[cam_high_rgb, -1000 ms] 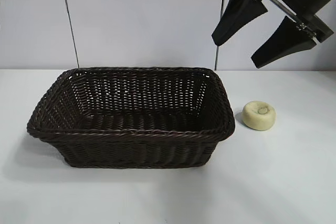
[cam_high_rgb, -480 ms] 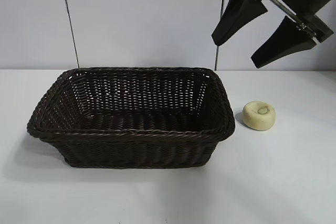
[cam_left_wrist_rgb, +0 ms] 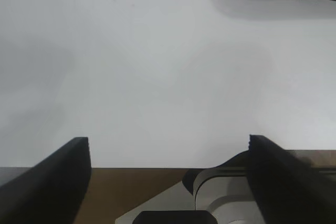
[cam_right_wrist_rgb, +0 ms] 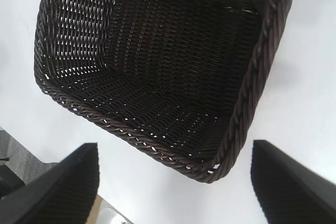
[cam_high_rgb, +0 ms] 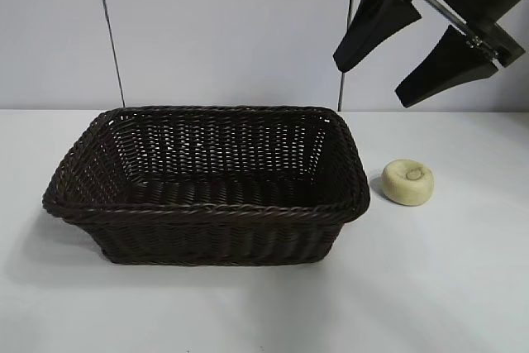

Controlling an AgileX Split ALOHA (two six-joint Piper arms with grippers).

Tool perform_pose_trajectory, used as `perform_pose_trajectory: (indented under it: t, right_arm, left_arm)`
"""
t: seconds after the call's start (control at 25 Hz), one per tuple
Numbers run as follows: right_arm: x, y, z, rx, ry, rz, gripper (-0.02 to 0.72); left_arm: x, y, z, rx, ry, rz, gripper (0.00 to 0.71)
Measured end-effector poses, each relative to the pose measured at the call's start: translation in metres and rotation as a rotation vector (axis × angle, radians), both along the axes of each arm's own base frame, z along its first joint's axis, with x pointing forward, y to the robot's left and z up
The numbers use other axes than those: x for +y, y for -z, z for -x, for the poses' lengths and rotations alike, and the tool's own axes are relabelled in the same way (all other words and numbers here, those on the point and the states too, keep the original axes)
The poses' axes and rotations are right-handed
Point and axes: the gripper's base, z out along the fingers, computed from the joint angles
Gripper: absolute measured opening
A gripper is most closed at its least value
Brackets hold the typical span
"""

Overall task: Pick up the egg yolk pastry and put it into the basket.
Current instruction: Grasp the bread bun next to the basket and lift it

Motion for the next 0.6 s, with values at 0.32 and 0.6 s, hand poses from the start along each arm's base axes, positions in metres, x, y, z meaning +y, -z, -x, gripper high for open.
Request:
perform_pose_trajectory:
  t: [0.32, 0.6]
  right_arm:
    - [0.0, 0.0, 0.0, 0.0, 0.001, 0.0, 0.568]
    - [0.0, 0.0, 0.0, 0.006, 0.0, -0.001, 0.568]
  left_arm:
    - [0.0, 0.007, 0.006, -0.029, 0.0, 0.006, 0.589]
    - [0.001, 0.002, 0.023, -0.154, 0.0, 0.012, 0.589]
